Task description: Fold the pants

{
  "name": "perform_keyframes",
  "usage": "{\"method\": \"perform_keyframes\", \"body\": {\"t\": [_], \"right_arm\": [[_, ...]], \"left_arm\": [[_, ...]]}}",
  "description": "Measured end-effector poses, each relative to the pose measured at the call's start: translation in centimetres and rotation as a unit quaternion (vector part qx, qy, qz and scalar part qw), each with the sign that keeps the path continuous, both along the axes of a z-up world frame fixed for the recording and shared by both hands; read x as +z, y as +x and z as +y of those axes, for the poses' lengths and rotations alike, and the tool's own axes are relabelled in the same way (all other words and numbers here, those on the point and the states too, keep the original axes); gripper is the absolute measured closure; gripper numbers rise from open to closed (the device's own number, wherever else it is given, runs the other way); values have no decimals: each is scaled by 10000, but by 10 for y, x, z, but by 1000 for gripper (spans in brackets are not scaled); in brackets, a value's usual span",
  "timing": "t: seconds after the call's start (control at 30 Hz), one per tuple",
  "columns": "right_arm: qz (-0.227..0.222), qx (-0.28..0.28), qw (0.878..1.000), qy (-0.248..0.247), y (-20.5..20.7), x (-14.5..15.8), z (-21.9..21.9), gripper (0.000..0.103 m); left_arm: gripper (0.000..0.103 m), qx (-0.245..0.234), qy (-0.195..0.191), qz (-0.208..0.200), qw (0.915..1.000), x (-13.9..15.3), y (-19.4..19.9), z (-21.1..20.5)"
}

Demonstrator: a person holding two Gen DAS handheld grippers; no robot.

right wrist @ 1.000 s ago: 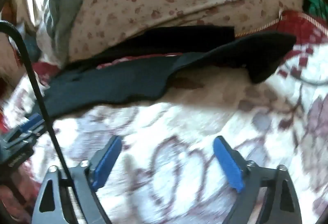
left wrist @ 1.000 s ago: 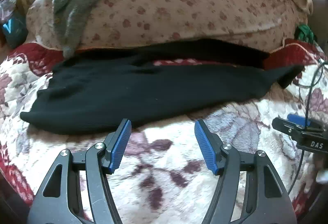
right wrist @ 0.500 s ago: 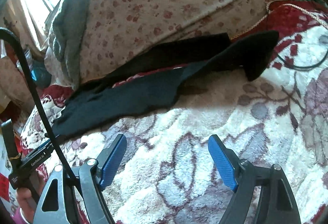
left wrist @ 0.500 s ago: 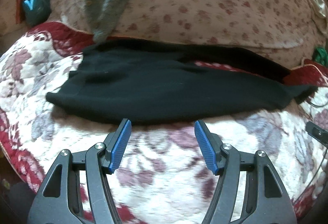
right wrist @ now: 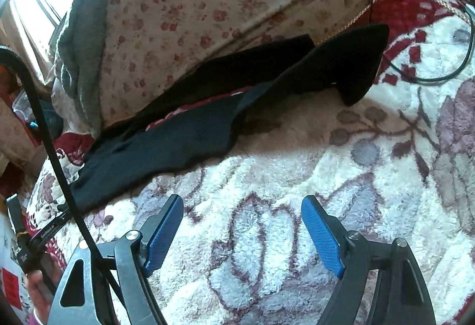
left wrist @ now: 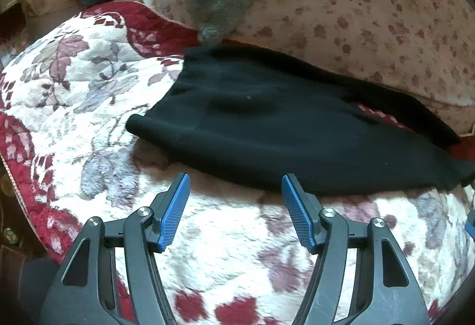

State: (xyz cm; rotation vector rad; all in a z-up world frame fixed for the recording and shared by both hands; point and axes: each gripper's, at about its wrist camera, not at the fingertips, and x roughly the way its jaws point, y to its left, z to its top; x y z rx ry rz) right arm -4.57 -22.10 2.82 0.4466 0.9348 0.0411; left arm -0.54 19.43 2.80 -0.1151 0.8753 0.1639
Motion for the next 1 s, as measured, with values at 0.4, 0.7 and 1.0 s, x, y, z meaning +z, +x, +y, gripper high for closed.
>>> {"method": "perform_keyframes", "body": {"t": [0.4, 0.7, 1.0], "right_arm": [[-207, 88, 9996, -141, 4, 2, 12, 24], [-150, 43, 9998, 80, 14, -3, 9, 24], [-125, -89, 9997, 198, 13, -5, -9, 24]], "left_arm": [[38, 63, 16, 65, 10000, -6, 0, 8], [39, 1, -547, 79, 9985, -7, 7, 19], [39, 45, -946, 302, 9950, -12, 8, 23]]}}
